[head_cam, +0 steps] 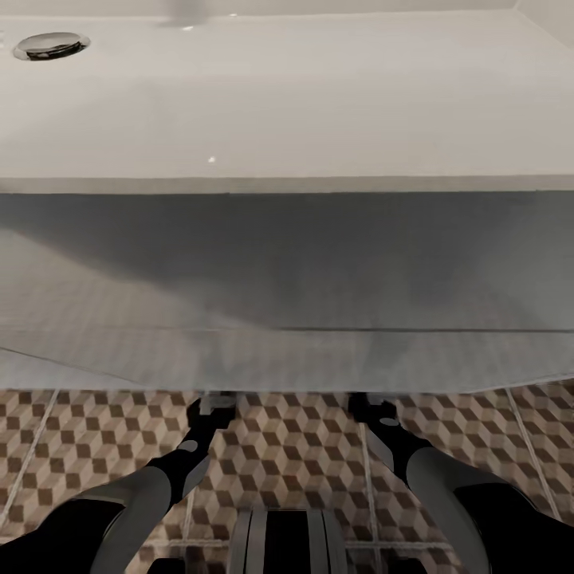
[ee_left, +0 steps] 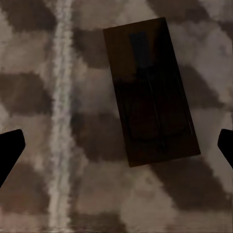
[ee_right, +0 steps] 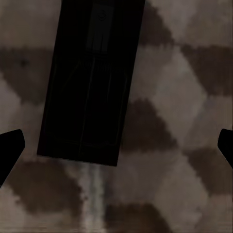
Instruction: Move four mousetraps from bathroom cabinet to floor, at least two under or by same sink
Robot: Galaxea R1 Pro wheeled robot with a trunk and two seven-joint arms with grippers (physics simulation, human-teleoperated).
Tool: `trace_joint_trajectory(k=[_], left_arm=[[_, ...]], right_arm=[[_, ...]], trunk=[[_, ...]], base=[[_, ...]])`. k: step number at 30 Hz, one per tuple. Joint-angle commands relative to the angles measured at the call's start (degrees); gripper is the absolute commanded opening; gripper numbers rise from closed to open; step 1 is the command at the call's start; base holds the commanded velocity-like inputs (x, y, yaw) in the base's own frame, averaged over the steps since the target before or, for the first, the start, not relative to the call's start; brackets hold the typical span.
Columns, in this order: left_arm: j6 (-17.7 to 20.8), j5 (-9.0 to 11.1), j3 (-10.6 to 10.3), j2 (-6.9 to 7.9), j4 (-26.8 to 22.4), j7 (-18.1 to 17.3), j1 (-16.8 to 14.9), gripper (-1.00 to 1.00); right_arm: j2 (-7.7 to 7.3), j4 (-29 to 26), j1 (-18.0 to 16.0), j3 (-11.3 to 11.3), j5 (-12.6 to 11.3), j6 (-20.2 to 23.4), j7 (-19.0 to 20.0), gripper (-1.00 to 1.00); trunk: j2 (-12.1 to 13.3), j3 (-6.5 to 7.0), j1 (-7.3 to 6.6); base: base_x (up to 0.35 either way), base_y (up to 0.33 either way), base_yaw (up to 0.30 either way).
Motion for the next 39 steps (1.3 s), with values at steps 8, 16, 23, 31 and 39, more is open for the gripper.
trace_joint_trajectory(k=[8, 16, 23, 31, 39], left_arm=[[-0.09, -0.22, -0.46, 0.01, 0.01, 1.70, -0.09, 1.00], [-0.40, -0.29, -0.46, -0.05, 0.00, 1.94, -0.10, 1.00], [-0.53, -0.34, -0.46, -0.10, -0.01, 1.99, -0.10, 1.00], [-0.56, -0.35, -0.46, -0.12, -0.01, 2.00, -0.10, 1.00], [-0.57, -0.35, -0.46, -0.12, 0.00, 1.68, -0.10, 1.00]], right_arm=[[-0.01, 0.06, -0.03, 0.49, -0.53, -0.22, -0.20, 1.00], [0.00, 0.06, -0.03, 0.49, -0.47, -0.27, -0.20, 1.00], [0.01, 0.06, -0.03, 0.54, -0.45, -0.29, -0.21, 1.00], [0.01, 0.06, -0.03, 0.57, -0.44, -0.29, -0.20, 1.00], [0.01, 0.06, -0.03, 0.57, -0.44, -0.29, -0.20, 1.00]], trunk=[[-0.01, -0.03, -0.03], [-0.01, -0.03, -0.03], [-0.01, -0.03, -0.03], [-0.01, -0.03, -0.03], [-0.01, -0.03, -0.03]], base=[[-0.193, 0.000, 0.000], [-0.236, 0.000, 0.000], [-0.246, 0.000, 0.000], [-0.248, 0.000, 0.000], [-0.243, 0.000, 0.000]])
